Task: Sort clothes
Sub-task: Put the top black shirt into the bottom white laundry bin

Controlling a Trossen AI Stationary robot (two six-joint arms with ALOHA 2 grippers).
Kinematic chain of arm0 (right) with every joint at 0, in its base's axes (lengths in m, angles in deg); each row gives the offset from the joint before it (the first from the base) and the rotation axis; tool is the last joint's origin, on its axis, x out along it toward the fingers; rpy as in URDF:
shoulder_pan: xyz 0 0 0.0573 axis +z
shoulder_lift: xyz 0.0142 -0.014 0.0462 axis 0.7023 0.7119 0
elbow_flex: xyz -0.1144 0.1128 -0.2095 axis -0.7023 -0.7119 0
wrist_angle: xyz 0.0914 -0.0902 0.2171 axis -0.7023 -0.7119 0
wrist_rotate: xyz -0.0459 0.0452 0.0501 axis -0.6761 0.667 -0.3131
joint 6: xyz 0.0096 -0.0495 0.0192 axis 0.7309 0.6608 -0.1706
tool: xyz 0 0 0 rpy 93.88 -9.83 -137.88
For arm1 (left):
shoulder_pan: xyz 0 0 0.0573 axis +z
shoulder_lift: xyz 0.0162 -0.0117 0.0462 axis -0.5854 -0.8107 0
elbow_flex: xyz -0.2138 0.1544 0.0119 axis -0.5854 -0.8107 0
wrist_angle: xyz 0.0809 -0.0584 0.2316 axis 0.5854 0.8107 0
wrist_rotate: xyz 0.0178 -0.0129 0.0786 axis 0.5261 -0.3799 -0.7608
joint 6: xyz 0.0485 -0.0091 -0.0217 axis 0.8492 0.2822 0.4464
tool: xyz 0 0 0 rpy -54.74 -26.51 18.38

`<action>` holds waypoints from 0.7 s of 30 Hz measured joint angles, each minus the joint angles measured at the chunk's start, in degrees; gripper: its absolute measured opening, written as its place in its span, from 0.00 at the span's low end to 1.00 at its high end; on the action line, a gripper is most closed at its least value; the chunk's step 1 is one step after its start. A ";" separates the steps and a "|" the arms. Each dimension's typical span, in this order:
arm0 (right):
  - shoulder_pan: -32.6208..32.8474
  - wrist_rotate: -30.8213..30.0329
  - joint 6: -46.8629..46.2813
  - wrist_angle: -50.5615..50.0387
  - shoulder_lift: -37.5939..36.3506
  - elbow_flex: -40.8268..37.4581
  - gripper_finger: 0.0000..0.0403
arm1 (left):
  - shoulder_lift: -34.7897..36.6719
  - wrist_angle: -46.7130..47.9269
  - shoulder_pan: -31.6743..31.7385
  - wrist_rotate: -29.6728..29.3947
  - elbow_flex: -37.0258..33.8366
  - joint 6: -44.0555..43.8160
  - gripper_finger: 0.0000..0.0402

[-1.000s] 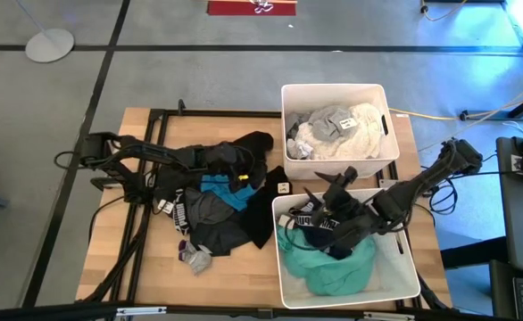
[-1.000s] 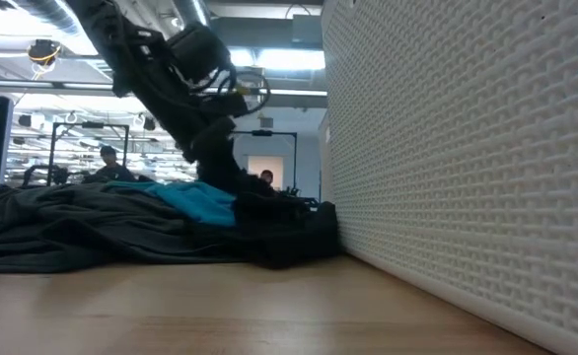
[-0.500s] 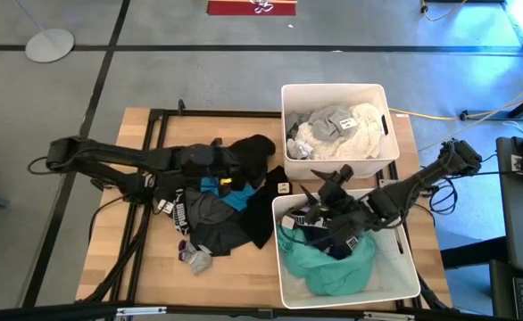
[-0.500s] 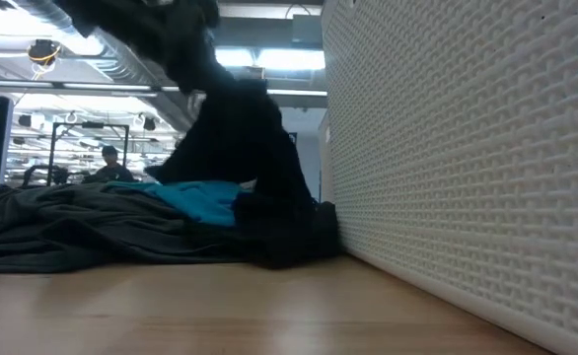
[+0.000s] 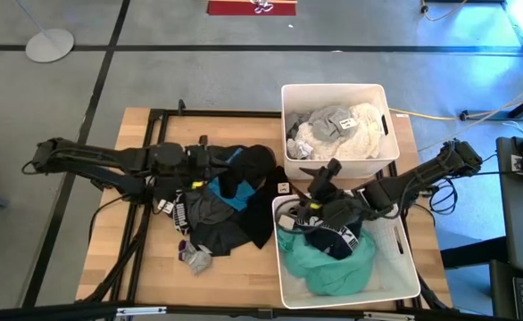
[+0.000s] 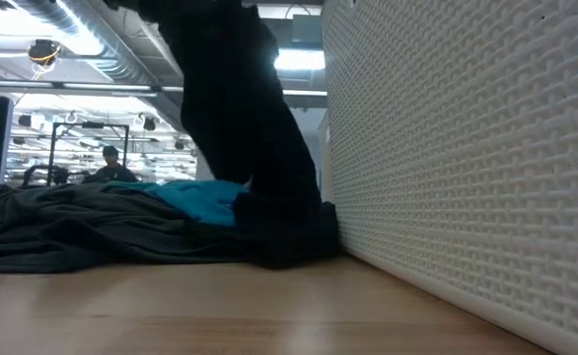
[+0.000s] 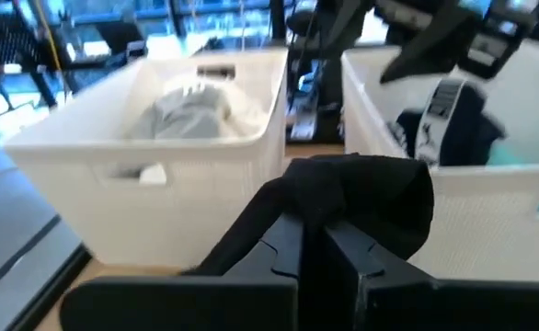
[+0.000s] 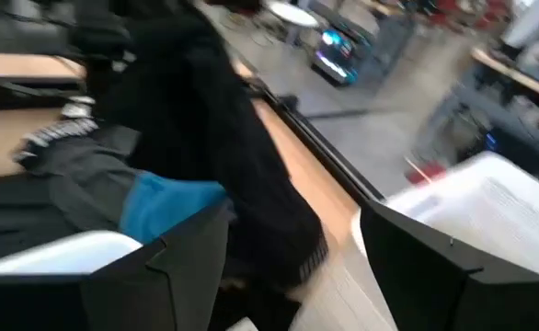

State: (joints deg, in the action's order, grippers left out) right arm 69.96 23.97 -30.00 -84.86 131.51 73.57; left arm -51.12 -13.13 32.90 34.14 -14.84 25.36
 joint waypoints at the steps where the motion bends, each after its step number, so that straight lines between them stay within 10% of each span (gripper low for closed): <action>1: -0.01 0.98 2.54 2.19 0.00 0.00 0.62 | 0.28 -0.96 -0.35 0.05 0.00 0.25 0.02; 15: -9.07 17.82 18.72 21.67 5.56 -0.04 0.62 | -0.46 -12.74 -4.53 6.43 0.04 2.78 0.03; 21: -13.52 34.31 18.60 29.07 9.58 -0.04 0.62 | -0.48 -13.88 -5.65 6.45 0.04 4.09 0.01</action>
State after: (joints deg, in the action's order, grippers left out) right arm 56.43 58.28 -11.40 -55.79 141.09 73.53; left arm -51.60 -27.01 27.25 40.59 -14.79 29.45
